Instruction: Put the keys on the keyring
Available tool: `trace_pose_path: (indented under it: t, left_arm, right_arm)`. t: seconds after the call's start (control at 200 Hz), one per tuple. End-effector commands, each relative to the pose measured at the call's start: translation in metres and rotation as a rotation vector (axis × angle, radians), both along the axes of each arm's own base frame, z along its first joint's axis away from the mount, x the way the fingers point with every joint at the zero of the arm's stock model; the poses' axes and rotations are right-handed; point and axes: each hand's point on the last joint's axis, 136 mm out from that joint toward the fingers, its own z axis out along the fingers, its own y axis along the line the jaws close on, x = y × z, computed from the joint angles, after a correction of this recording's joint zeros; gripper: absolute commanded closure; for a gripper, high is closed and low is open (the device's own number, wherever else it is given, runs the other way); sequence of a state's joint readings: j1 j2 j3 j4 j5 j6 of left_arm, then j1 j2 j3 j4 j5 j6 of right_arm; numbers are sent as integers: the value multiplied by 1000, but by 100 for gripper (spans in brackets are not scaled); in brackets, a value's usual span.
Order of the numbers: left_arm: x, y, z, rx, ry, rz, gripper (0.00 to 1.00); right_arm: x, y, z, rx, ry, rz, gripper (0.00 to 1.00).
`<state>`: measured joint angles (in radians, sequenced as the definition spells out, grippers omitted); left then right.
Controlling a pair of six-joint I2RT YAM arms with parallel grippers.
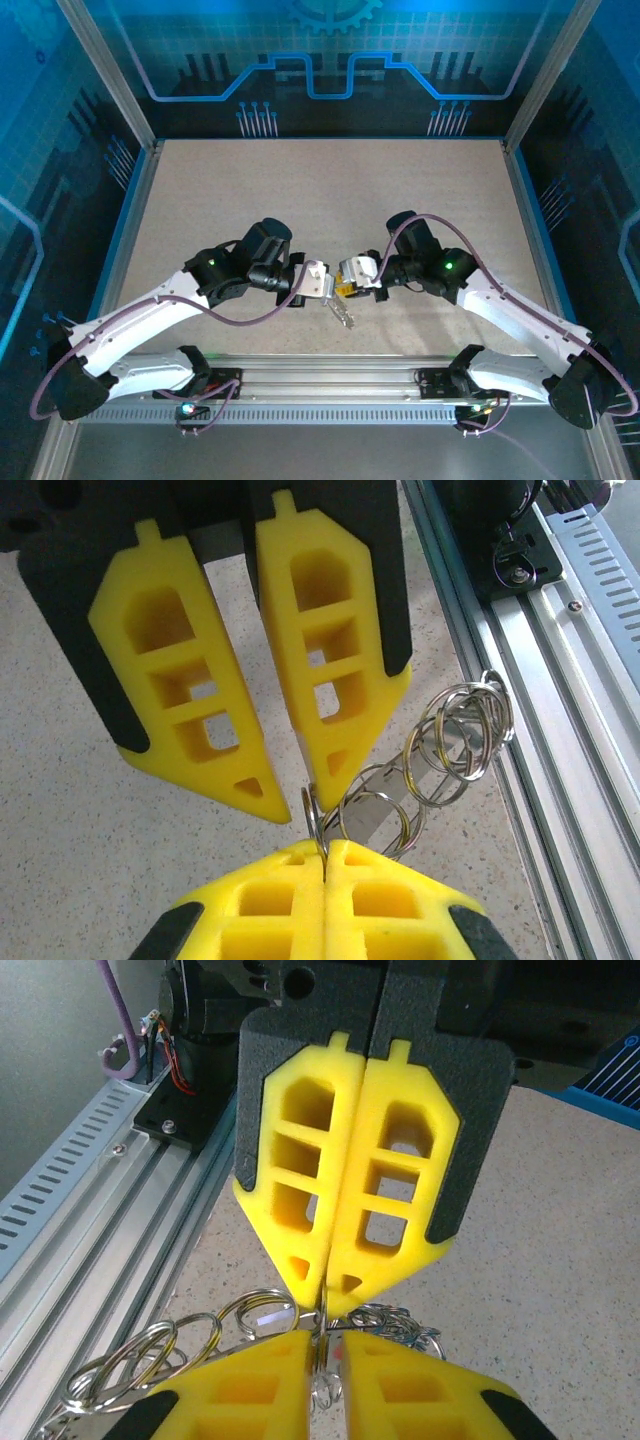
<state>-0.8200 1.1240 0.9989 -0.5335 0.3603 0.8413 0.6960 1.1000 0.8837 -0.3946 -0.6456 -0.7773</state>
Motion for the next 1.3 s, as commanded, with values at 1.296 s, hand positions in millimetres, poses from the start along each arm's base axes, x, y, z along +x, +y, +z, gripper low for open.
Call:
trace_pose_path:
  t: [1.296]
  left_arm:
    - [-2,2,26,-399,-40,133,60]
  right_arm:
    - [-5,7,24,355,-78,-24,100]
